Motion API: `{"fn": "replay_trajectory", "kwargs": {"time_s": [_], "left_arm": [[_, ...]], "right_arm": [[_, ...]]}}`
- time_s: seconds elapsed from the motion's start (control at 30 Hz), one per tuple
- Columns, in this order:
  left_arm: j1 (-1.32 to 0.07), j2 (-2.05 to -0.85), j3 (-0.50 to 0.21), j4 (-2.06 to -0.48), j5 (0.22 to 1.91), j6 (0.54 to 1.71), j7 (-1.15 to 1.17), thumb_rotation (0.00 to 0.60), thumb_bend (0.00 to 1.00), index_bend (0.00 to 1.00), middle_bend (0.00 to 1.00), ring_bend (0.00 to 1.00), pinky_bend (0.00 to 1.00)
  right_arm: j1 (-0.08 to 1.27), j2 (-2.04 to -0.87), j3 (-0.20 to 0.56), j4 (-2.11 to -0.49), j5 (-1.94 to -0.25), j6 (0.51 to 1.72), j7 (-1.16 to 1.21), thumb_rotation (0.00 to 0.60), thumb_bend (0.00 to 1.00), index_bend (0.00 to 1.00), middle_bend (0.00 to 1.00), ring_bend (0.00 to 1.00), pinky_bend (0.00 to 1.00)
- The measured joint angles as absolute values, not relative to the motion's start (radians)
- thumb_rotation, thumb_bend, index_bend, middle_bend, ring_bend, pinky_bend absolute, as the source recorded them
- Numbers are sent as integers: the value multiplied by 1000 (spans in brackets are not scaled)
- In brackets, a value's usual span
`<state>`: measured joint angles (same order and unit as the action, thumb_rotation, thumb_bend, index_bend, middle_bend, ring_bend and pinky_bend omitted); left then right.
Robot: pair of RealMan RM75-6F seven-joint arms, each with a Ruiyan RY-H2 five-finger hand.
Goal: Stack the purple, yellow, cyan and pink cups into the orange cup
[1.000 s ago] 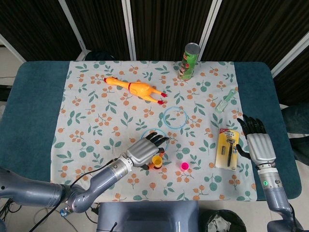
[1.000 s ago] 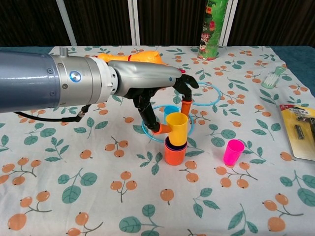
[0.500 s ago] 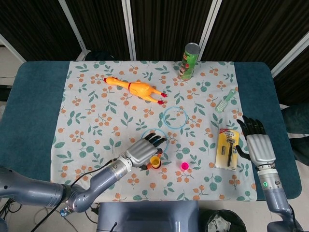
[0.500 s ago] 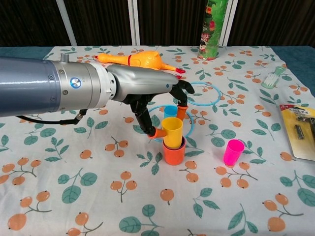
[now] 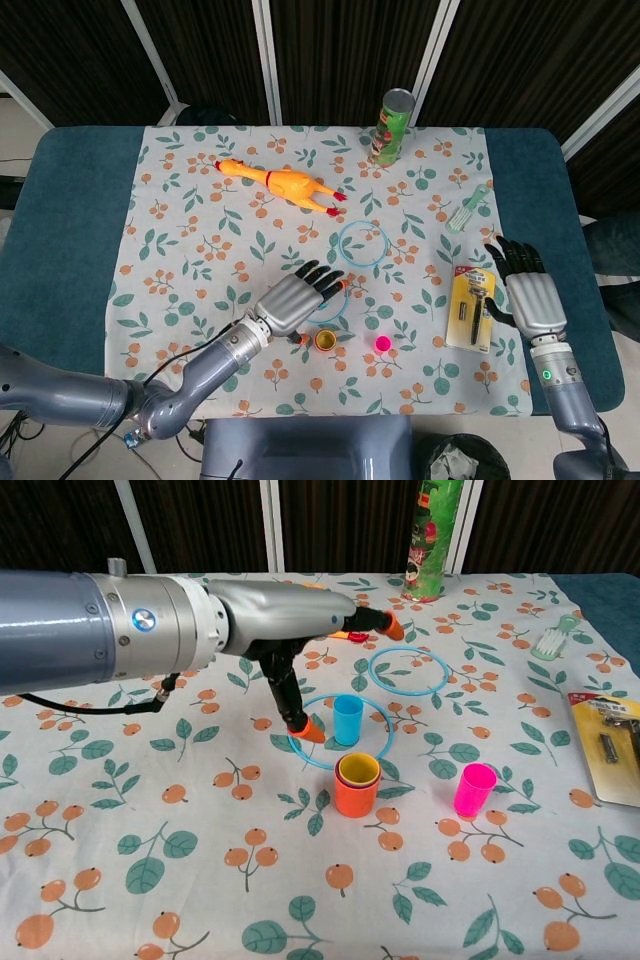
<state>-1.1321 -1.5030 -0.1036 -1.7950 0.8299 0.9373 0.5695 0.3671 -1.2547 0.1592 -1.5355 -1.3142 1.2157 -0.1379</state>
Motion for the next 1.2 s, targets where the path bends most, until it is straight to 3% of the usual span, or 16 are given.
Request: {"fn": "replay_trajectory", "kwargs": {"time_s": [0.4, 0.83, 1.2], "left_arm": [[-946, -1395, -74, -1769, 1009, 1147, 420, 600, 131, 28, 0, 0, 0], [-585, -1230, 45, -1605, 1243, 1410, -6, 600, 144, 64, 0, 0, 0], [-413, -1253, 86, -1431, 1287, 1499, -195, 600, 144, 72, 0, 0, 0]], "right_arm": [[518, -1261, 216, -1560, -1290, 1045, -159, 600, 411, 99, 0, 0, 61], [680, -1374, 248, -1558, -1208, 881, -226, 600, 411, 120, 0, 0, 61], [746, -1465, 240, -1533, -1151, 829, -263, 600, 410, 180, 0, 0, 61]]}}
